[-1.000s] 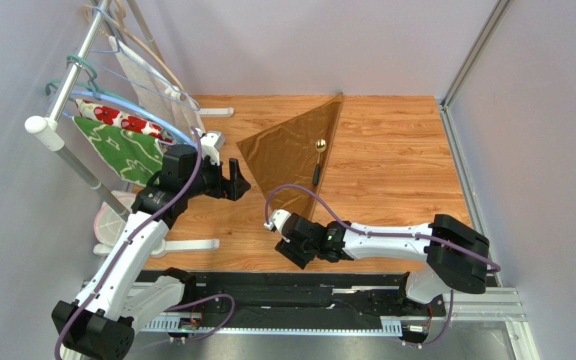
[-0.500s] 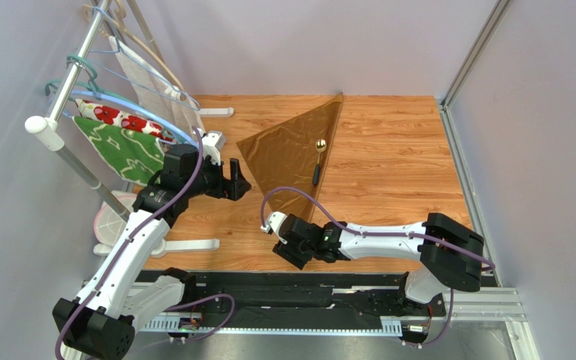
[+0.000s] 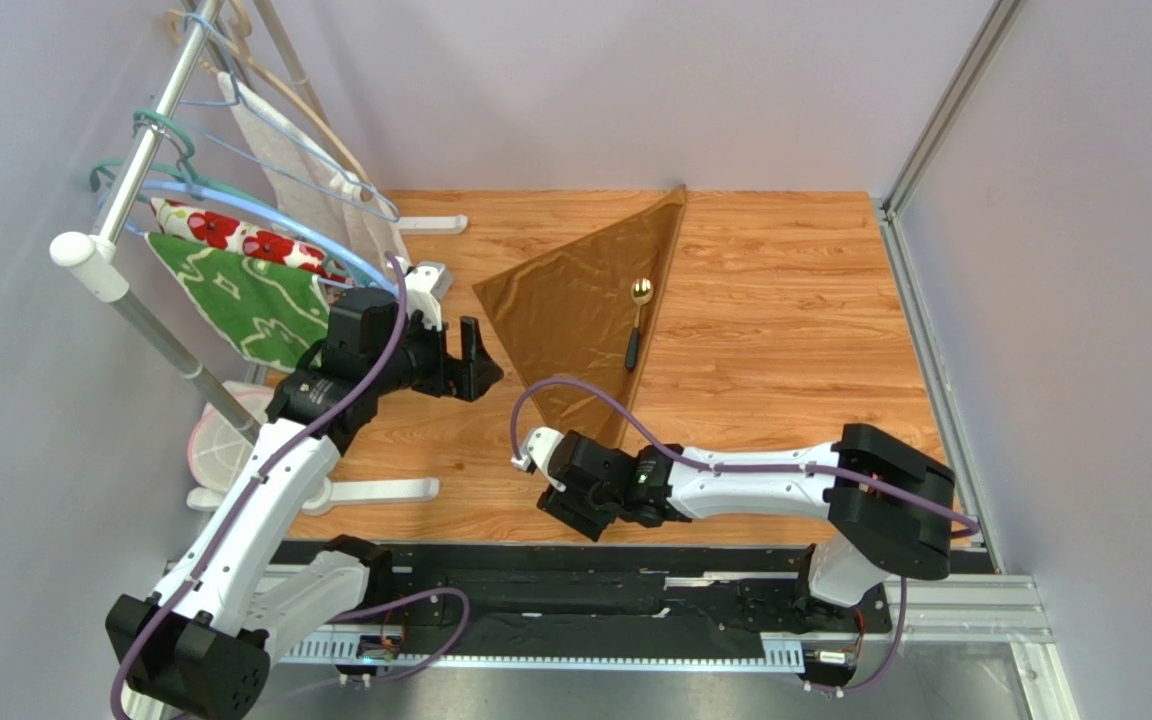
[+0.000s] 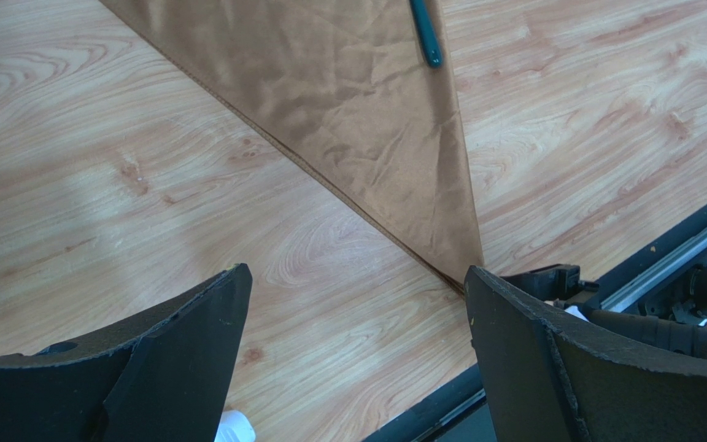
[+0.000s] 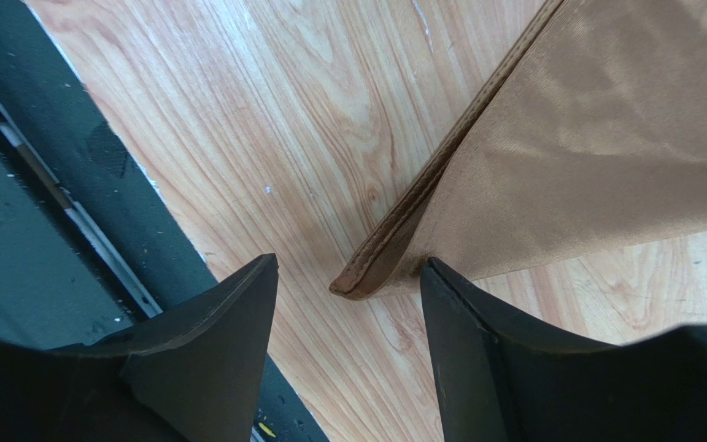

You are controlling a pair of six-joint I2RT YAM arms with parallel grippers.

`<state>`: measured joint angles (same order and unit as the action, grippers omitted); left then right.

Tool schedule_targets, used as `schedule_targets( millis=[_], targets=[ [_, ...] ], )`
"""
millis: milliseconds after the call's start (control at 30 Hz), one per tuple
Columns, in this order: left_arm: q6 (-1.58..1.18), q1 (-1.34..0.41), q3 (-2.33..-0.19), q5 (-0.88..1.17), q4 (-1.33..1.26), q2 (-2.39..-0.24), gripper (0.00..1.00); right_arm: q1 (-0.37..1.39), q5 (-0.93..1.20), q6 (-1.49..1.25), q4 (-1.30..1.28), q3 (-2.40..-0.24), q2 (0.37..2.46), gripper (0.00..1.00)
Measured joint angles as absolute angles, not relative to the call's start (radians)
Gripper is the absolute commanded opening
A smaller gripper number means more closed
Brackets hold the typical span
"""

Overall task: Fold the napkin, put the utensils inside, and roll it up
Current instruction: Fold the napkin

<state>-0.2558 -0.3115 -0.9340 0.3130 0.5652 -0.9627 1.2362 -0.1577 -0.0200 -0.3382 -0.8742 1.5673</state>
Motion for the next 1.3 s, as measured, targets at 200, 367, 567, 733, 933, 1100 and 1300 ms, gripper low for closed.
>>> schedule_targets(
  millis=[200, 367, 567, 733, 933, 1100, 1300],
  targets=[
    [-0.256, -0.311, -0.934, 0.313, 0.565, -0.963, 0.95, 1.236, -0.158, -0.022, -0.337, -0.860, 1.594, 0.62],
    [-0.256, -0.311, -0.934, 0.313, 0.565, -0.963, 0.95, 1.236, -0.156, -0.029, -0.316, -0.842, 1.594, 0.61],
    [-0.256, -0.311, -0.934, 0.313, 0.565, -0.963, 0.95, 1.232, -0.154, -0.030, -0.286, -0.833, 1.596, 0.57],
    [-0.256, -0.311, -0.934, 0.313, 0.565, -0.963, 0.95, 1.219, -0.143, -0.036, -0.277, -0.831, 1.598, 0.51],
    [-0.255, -0.311, -0.934, 0.313, 0.565, -0.962, 0.95, 1.213, -0.137, -0.064, -0.279, -0.832, 1.601, 0.43],
    [-0.255, -0.311, -0.934, 0.313, 0.565, -0.962, 0.95, 1.213, -0.138, -0.099, -0.297, -0.852, 1.617, 0.27],
    [-0.256, -0.311, -0.934, 0.313, 0.565, -0.959, 0.95, 1.213, -0.142, -0.126, -0.313, -0.882, 1.644, 0.06]
  ],
)
